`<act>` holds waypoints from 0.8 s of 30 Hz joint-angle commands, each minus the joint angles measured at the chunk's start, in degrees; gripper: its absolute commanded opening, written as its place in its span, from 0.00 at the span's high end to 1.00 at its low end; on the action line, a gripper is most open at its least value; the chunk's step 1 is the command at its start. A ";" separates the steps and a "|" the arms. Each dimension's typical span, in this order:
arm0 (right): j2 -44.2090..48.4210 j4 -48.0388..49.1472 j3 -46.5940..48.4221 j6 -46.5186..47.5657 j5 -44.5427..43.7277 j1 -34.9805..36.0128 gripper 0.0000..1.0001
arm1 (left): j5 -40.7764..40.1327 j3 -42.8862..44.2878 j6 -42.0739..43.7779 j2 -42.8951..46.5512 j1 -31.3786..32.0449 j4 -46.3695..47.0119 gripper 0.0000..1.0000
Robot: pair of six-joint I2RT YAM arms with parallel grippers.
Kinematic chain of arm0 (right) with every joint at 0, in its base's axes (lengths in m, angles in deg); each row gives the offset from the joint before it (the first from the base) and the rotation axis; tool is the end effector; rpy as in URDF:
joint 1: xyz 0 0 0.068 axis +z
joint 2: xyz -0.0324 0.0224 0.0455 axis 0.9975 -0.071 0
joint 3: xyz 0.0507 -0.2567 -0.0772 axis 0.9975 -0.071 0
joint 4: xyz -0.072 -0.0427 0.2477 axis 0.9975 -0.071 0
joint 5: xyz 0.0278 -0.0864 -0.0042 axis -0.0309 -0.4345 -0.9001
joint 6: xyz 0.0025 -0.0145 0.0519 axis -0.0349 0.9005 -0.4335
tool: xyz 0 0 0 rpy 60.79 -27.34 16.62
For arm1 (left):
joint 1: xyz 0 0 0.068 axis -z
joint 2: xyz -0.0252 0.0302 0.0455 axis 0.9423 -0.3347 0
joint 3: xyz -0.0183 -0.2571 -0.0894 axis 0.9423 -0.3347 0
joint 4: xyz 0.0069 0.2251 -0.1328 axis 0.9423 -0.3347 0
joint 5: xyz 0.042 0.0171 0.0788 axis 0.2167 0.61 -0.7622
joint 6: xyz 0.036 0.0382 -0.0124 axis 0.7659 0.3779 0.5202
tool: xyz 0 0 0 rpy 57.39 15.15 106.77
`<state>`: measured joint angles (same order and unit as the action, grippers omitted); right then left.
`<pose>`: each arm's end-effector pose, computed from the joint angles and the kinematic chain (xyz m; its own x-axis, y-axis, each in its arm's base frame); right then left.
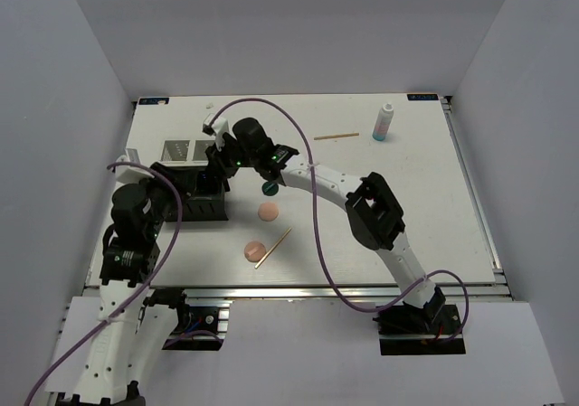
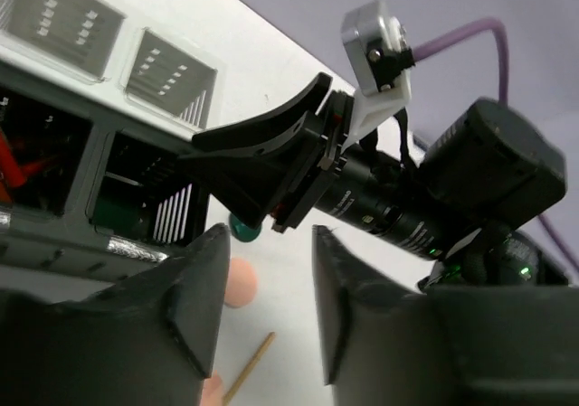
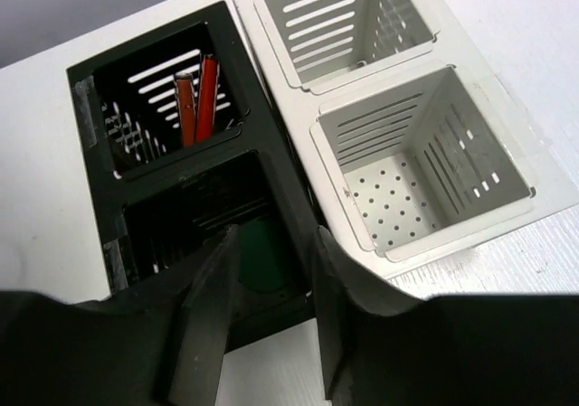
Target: Organize the makeup
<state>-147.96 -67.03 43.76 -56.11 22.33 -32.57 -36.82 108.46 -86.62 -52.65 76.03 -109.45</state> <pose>0.3190 0.4460 0.2666 -0.1667 -0.2385 -0.9567 -0.9338 0.3496 0.0755 0.1346 -0.0129 0.3342 -0.2330 -0.6398 -0.7324 -0.0815 0.7633 -0.6409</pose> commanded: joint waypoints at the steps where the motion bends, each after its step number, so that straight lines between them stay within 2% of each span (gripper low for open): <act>1: 6.32 3.86 -1.03 -1.90 1.87 -1.76 0.62 | 7.40 2.65 -1.72 -3.43 -0.22 5.88 0.52; 2: 8.68 3.86 -1.56 -2.70 2.92 -2.64 0.68 | 8.89 3.18 -2.51 -4.57 -0.22 6.95 0.71; 3: 10.00 3.77 -3.30 -3.32 3.72 -3.61 0.74 | 10.47 3.71 -2.86 -5.80 -0.22 7.74 0.78; 4: 11.41 3.25 -4.62 -3.41 4.42 -6.14 0.87 | 14.06 4.76 -3.21 -8.94 -0.22 9.32 0.82; 6: 16.07 3.07 -8.31 -3.41 6.70 -9.14 0.97 | 18.12 5.55 -4.18 -12.65 -0.22 11.08 0.84; 8: 20.36 3.42 -15.95 -4.02 12.73 -15.02 1.00 | 22.70 6.87 -4.62 -18.71 0.48 12.85 0.77; 9: 21.61 3.24 -20.85 -4.03 15.30 -19.13 0.90 | 23.06 7.66 -4.10 -20.82 2.39 12.33 0.63; 11: 25.02 1.93 -25.88 -2.02 22.92 -22.93 0.70 | 21.32 10.81 -1.74 -27.47 5.21 11.28 0.47; 12: 26.27 1.23 -28.52 -0.96 25.06 -24.61 0.62 | 20.26 12.22 -0.77 -30.04 8.71 10.31 0.30; 13: 27.50 0.44 -31.07 0.35 26.82 -27.41 0.53 | 19.20 13.89 0.20 -32.76 10.48 8.21 0.24; 15: 31.80 -3.34 -38.45 7.02 30.17 -29.45 0.49 | 16.13 19.86 3.36 -41.73 14.78 4.96 0.16; 18: 39.00 -5.11 -48.47 13.52 31.32 -31.83 0.45 | 10.78 27.41 7.41 -51.99 18.13 -0.68 0.14; 20: 44.26 -4.41 -54.61 14.43 30.97 -32.01 0.44 | 8.65 30.33 9.77 -56.15 18.93 -2.52 0.15; 24: 49.21 -4.76 -59.38 13.38 31.23 -32.44 0.44 | 1.72 38.32 13.56 -68.79 19.90 -8.58 0.24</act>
<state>-103.26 -73.31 -14.71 -45.38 50.29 -64.69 -27.89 142.34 -78.08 -117.10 95.77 -111.18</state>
